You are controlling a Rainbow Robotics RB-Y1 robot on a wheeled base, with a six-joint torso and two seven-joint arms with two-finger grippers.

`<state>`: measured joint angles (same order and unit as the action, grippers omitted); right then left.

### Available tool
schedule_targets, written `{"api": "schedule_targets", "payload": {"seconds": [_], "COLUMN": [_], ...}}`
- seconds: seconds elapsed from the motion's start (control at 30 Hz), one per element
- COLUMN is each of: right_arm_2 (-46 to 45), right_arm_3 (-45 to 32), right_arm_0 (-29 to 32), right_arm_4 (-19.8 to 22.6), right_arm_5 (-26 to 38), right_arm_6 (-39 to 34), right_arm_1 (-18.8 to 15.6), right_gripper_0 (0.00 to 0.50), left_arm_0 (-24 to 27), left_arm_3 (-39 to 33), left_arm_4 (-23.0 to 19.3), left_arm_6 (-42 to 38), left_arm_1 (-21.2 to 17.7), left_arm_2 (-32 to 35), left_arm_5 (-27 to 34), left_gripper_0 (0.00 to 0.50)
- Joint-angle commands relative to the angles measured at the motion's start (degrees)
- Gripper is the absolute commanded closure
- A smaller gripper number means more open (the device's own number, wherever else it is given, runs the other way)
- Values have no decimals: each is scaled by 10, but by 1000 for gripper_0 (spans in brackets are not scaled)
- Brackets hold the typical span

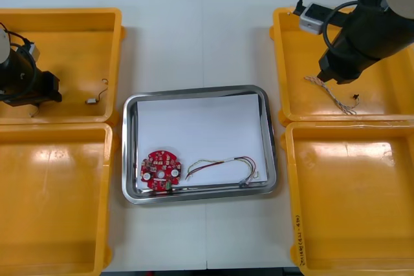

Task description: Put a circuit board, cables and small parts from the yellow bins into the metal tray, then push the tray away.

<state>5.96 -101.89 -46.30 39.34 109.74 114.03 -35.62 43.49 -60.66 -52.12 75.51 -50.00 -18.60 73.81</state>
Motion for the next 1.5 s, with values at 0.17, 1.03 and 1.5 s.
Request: {"api": "schedule_targets", "payload": {"seconds": [0.17,1.03,1.5], "right_arm_2": [-64,-71,-68], "right_arm_3": [59,168,168], "right_arm_0": [-26,24,93], "right_arm_4": [-53,-68,-63], "right_arm_5": [3,-129,-226], "right_arm_6": [-41,-53,29], "right_arm_1": [-22,-35,-34], "right_gripper_0": [0,0,0], "left_arm_0": [25,24,24], "left_arm_3": [16,-4,-51], "left_arm_4": [11,8,-6], "left_arm_6": [55,63,54], "left_arm_1": [15,-9,-35], "left_arm_2": [5,13,39], "left_arm_5": [-16,24,73], "left_gripper_0": [0,500,0]}}
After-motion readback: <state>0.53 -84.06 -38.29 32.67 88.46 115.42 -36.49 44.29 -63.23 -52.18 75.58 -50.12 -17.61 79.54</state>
